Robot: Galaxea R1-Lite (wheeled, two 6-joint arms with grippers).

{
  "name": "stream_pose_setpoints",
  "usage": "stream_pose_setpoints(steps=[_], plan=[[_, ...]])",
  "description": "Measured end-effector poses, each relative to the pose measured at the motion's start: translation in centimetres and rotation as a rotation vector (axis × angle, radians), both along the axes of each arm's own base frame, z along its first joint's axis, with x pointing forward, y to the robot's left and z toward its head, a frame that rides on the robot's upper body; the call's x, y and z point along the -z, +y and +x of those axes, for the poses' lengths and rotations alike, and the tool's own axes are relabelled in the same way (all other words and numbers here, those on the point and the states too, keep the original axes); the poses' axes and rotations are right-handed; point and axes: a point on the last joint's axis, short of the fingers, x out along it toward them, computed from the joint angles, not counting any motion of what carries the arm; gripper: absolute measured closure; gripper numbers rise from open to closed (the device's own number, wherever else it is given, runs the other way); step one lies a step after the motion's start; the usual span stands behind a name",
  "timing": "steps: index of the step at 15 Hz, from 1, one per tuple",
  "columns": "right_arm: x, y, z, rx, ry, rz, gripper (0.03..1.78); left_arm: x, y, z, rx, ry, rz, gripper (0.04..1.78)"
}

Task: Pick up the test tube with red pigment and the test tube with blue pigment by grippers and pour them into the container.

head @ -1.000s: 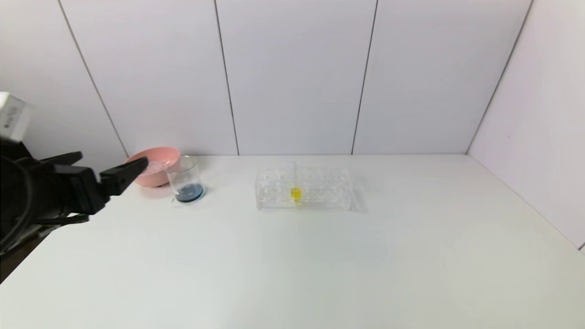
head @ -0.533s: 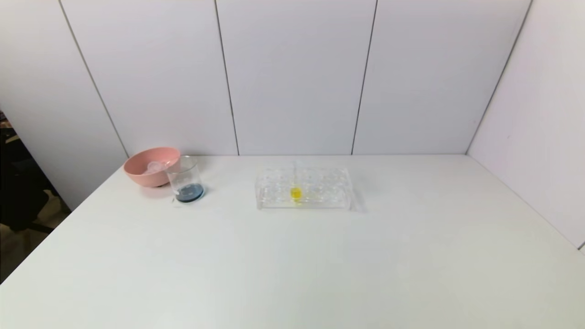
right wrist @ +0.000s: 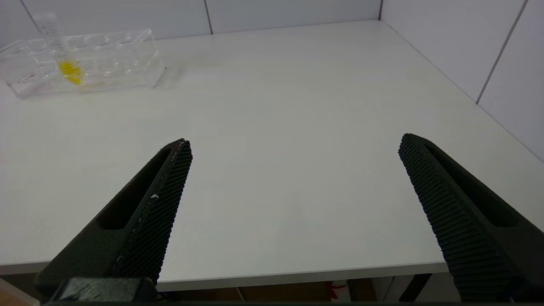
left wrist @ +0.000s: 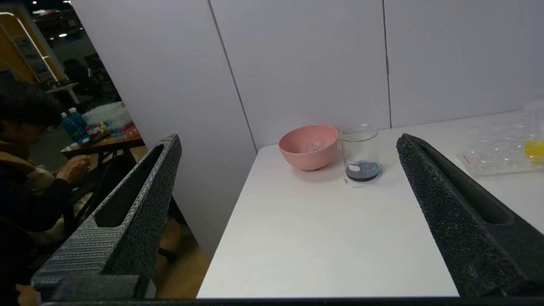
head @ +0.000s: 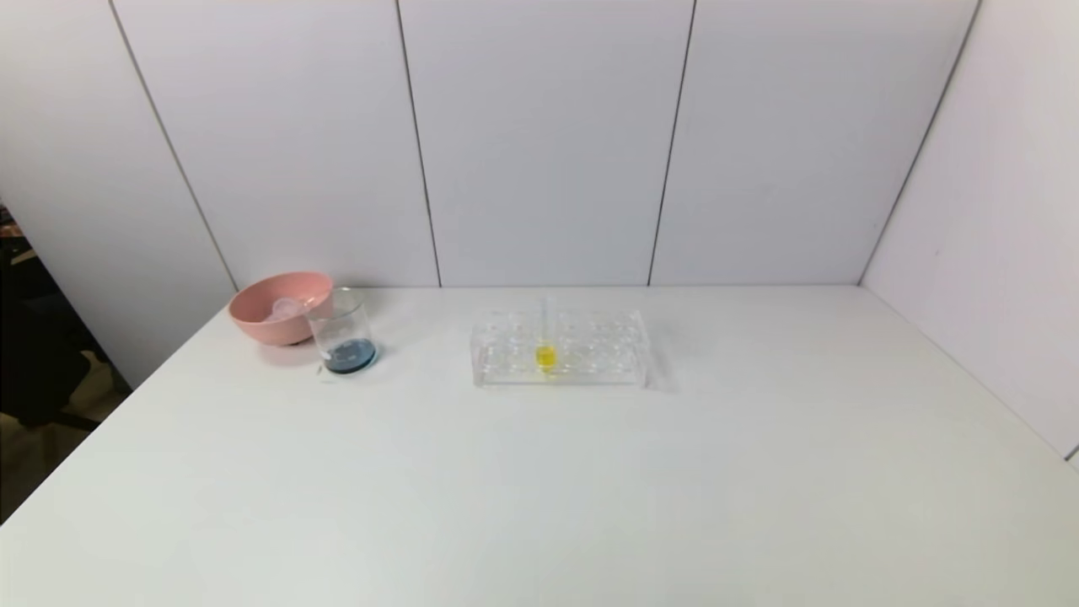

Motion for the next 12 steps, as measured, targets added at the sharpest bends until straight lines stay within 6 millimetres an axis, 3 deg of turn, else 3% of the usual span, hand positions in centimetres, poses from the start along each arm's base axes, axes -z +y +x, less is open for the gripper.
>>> stream_pose_setpoints(steps=[2,4,7,10,12], plan=[[0.0,0.0,0.0,0.000,0.000,0.000,0.04,1.8,-0.2,-1.4,0.032,-0.057,0.002,0.06],[0.0,0.0,0.0,0.000,0.000,0.000,0.04,3.9,-0.3,-1.5,0.060,-0.095,-0.059,0.06],[0.0,0.0,0.0,0.000,0.000,0.000,0.04,7.2,-0.4,0.2,0.109,-0.087,-0.154,0.06],[0.0,0.0,0.0,0.000,0.000,0.000,0.04,12.2,-0.5,2.6,0.126,0.087,-0.180,0.06],[0.0,0.0,0.0,0.000,0.000,0.000,0.04,14.5,-0.5,3.2,0.146,0.221,-0.199,0.06]])
